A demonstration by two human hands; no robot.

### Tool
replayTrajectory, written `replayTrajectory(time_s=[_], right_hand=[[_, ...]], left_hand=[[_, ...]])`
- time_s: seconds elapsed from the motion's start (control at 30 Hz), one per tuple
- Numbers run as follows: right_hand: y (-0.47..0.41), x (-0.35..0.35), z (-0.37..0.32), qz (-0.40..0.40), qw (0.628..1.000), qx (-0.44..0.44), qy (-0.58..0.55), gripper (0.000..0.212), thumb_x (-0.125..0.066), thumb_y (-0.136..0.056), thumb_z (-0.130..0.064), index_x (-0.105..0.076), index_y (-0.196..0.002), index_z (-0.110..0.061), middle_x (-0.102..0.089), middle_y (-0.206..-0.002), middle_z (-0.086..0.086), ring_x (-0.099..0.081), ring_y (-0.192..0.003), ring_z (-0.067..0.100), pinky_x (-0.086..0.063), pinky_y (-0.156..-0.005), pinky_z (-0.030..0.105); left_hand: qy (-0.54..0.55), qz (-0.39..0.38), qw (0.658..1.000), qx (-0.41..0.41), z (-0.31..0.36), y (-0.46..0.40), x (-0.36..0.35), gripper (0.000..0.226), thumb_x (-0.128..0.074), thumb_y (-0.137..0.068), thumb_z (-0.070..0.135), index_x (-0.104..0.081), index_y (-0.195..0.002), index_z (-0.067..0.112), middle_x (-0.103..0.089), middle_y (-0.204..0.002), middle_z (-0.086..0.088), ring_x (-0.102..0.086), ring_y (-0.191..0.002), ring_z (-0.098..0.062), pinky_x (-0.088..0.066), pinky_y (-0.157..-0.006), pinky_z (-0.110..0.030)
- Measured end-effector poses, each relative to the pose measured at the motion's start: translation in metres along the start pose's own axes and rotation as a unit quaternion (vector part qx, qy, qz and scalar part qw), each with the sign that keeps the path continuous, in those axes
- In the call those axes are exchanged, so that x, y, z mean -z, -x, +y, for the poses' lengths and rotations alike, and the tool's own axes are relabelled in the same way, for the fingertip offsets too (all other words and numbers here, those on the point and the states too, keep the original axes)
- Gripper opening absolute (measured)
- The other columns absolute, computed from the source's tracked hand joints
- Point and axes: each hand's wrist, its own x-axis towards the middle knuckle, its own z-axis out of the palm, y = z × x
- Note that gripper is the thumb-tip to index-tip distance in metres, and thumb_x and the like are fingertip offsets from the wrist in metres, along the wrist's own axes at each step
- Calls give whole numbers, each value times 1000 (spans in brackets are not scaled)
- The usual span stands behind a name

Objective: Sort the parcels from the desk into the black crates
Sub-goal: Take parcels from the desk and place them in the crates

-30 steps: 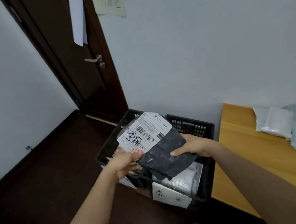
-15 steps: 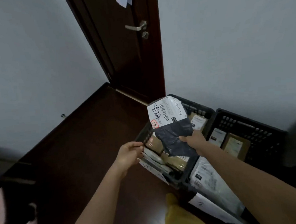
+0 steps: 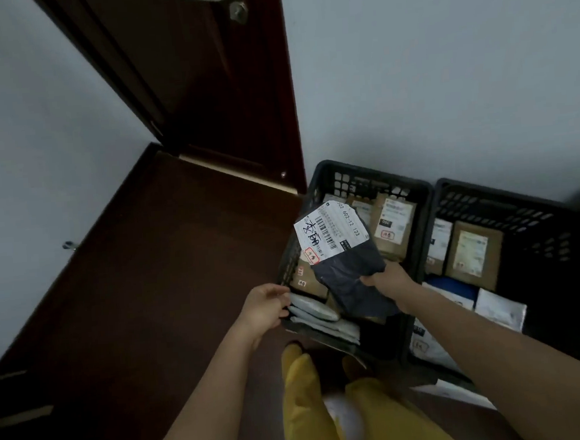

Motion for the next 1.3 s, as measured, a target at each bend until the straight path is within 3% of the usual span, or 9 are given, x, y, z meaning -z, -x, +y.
replayTrajectory(time_s=[0.1, 0.27, 0.4, 0.57, 0.83, 0.97, 1.17, 1.23, 1.3], right_hand=[[1, -8, 15, 44, 998, -37, -23, 35, -69, -90, -11, -60, -122, 1, -65, -117, 18, -61, -103, 34, -53, -92, 45], [8, -28, 31, 151, 984, -73, -66, 39, -66, -93, -10, -57, -128, 5, -63, -122, 22, -58, -111, 37, -48, -87, 40], [-3, -42, 46, 185, 977, -72, -72, 35, -64, -94, -8, -59, -126, 5, -65, -114, 20, -59, -109, 36, -42, -79, 34], [-33, -49, 74, 178, 982, -56, -32, 29, -63, -94, -5, -64, -122, 0, -63, -98, 8, -61, -100, 27, -40, -80, 27], [-89, -56, 113, 78, 981, -17, 179, 37, -54, -92, -1, -62, -127, -9, -66, -116, 18, -60, -109, 35, -50, -92, 38], [-101, -65, 120, -9, 941, -10, 337, 37, -53, -90, -6, -61, -125, -16, -65, -114, 13, -62, -102, 32, -54, -81, 38], [-112, -72, 114, -70, 902, -19, 426, 27, -52, -93, -10, -63, -117, -15, -63, -111, 11, -62, -100, 31, -54, -80, 38], [-116, -76, 112, -62, 895, -18, 441, 28, -52, -94, -11, -63, -119, -15, -63, -114, 12, -62, -103, 31, -54, -82, 38], [-121, -85, 114, -60, 889, -23, 453, 27, -51, -96, -10, -62, -120, -13, -62, -119, 12, -62, -107, 32, -52, -83, 38]], left_hand=[[-53, -48, 997, -2, 0, -32, 3, 17, -58, -96, 11, -63, -113, 12, -68, -110, -10, -64, -85, -15, -49, -68, -22], [-170, -104, 979, -39, -13, -77, 6, 16, -50, -98, 16, -64, -107, 18, -64, -113, -3, -61, -101, -17, -51, -89, -31], [-297, -140, 942, -74, -34, -106, -6, 34, -41, -101, 13, -55, -132, 11, -55, -133, -9, -54, -114, -19, -43, -95, -25], [-410, -199, 886, -89, -71, -142, -42, 48, -43, -101, 15, -36, -148, 5, -41, -149, -14, -43, -133, -27, -38, -107, -34], [-523, -241, 809, -119, -107, -194, -85, 59, -38, -104, 24, -12, -157, 22, -2, -165, 0, -3, -151, -30, -12, -122, -48], [-505, -234, 824, -107, -117, -208, -91, 46, -44, -99, 18, -42, -145, 23, -39, -150, -9, -37, -134, -32, -38, -109, -43], [-490, -231, 840, -43, -99, -197, -87, 35, -44, -98, 20, -57, -130, 16, -58, -130, -9, -57, -113, -27, -50, -91, -38], [-521, -143, 837, -81, -87, -185, -87, 18, -45, -97, 19, -61, -103, 13, -65, -108, -5, -62, -96, -24, -48, -72, -33], [-530, -29, 829, -173, -77, -173, -86, 8, -49, -94, 21, -54, -99, 17, -61, -108, -1, -60, -95, -21, -46, -69, -30]])
